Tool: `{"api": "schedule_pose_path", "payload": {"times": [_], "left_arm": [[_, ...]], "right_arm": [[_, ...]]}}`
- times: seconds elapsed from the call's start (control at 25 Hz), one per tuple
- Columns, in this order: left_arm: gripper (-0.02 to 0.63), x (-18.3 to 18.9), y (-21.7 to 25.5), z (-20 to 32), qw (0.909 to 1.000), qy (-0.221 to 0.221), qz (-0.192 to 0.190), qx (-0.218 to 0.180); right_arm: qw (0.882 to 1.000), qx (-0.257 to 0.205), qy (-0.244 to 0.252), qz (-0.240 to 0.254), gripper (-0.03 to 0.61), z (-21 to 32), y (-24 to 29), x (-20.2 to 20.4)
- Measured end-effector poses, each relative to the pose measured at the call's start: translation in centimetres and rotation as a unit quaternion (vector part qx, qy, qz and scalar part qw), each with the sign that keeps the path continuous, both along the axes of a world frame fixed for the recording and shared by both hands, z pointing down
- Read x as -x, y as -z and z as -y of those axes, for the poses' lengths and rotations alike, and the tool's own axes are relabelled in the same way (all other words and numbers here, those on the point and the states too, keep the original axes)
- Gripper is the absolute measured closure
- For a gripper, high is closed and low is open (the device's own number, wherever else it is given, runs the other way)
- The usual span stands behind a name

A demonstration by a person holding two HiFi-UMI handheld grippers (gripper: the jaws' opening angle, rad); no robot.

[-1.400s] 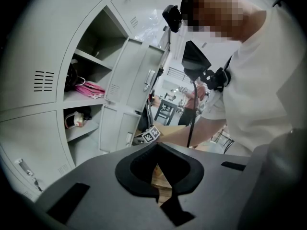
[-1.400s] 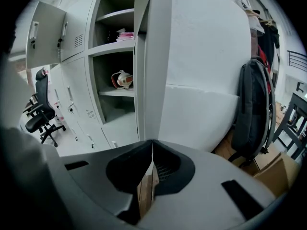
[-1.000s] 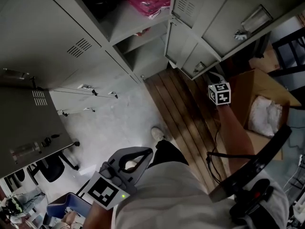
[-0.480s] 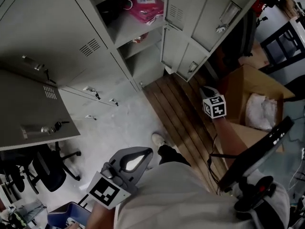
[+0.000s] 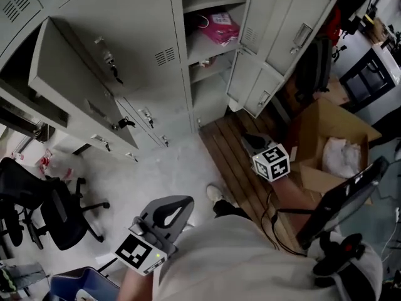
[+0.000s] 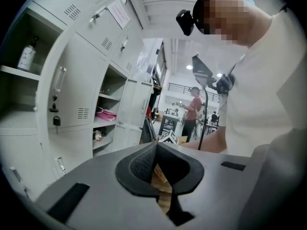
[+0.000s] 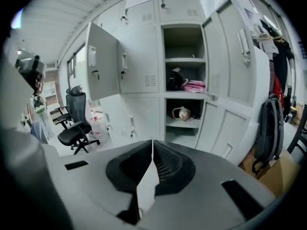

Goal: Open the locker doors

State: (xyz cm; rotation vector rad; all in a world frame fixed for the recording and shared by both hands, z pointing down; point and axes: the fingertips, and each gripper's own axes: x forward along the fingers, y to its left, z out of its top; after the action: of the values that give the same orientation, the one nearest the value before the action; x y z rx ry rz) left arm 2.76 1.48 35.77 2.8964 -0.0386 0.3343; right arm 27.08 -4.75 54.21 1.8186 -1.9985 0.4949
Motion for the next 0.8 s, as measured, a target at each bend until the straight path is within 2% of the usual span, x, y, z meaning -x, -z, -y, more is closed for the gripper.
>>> {"api": "schedule_pose_path", "payload": {"times": [0.16,0.36,0.56,0.8], "left_arm": [[0.603,5.3,0.3,-1.3,0.9996,0.024,-0.008,-0.012],[0.603,10.5,-0.2,-3.4,0.9988,0.038,-0.003,-0.030],[0.603,14.6,-0.4,-5.5,0.9987,0.039,-0.015,-0.028],[0.603,18.0,-1.2,-7.4,0.9986,0.038,-0.017,-0.031]], "right_arm": [[0.998,-0.046,0.034,-0.005,0.558,-0.5,5.0,7.4],[0.994,-0.077,0.075,0.006,0.558,-3.0,8.9,15.9],[0.991,-0.087,0.103,0.014,0.558,-6.6,10.4,23.4],[0.989,-0.087,0.121,0.025,0.558,-9.4,10.7,29.1]]}}
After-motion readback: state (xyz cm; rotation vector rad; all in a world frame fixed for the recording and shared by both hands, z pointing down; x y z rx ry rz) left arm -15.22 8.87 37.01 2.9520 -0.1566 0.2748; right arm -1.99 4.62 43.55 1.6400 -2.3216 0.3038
